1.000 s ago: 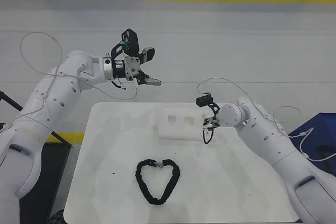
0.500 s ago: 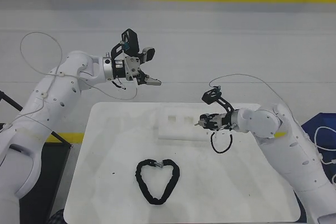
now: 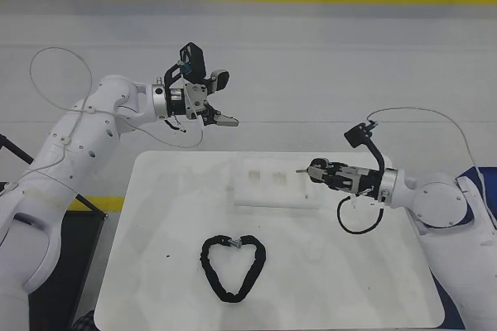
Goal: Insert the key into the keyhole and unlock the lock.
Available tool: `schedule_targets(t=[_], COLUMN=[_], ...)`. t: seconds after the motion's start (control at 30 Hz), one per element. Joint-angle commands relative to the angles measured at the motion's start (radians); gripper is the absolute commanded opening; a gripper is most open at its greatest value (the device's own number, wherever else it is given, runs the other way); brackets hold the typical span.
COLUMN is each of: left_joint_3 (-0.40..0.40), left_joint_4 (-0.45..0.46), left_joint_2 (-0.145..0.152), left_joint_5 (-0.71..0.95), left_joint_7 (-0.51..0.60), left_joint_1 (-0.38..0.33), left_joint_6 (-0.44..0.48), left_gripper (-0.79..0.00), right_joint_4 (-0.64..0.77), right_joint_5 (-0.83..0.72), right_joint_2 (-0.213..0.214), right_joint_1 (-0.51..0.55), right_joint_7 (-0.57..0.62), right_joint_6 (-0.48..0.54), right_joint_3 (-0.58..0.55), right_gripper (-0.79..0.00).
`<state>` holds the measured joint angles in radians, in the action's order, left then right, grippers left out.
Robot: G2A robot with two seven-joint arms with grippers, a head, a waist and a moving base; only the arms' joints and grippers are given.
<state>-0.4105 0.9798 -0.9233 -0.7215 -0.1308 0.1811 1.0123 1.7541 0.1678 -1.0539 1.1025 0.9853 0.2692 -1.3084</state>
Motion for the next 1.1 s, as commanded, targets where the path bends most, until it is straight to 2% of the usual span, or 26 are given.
schedule_targets(t=[0.0,0.17,0.7,0.87,1.07], left_joint_3=[0.000,0.000,-0.001,-0.042,-0.065], left_joint_4=[0.000,0.000,0.003,0.052,0.084], left_joint_2=[0.000,0.000,0.000,0.016,0.034], left_joint_5=[0.000,0.000,0.000,0.002,-0.034], left_joint_7=[0.000,0.000,0.000,0.014,0.026], left_joint_1=[0.000,0.000,0.002,0.035,0.128], left_joint_6=[0.000,0.000,-0.005,-0.002,0.000], left_gripper=[0.000,0.000,0.000,0.000,0.000], right_joint_4=[0.011,0.014,0.014,0.014,0.014], right_joint_5=[-0.031,-0.086,-0.086,-0.086,-0.086], right_joint_2=[0.003,0.010,0.010,0.010,0.010], right_joint_1=[0.027,0.062,0.062,0.062,0.062], right_joint_7=[-0.010,-0.004,-0.004,-0.004,-0.004], right_joint_6=[0.012,0.029,0.029,0.029,0.029], right_joint_3=[-0.018,-0.049,-0.049,-0.049,-0.049], right_gripper=[-0.785,-0.785,-0.785,-0.785,-0.785])
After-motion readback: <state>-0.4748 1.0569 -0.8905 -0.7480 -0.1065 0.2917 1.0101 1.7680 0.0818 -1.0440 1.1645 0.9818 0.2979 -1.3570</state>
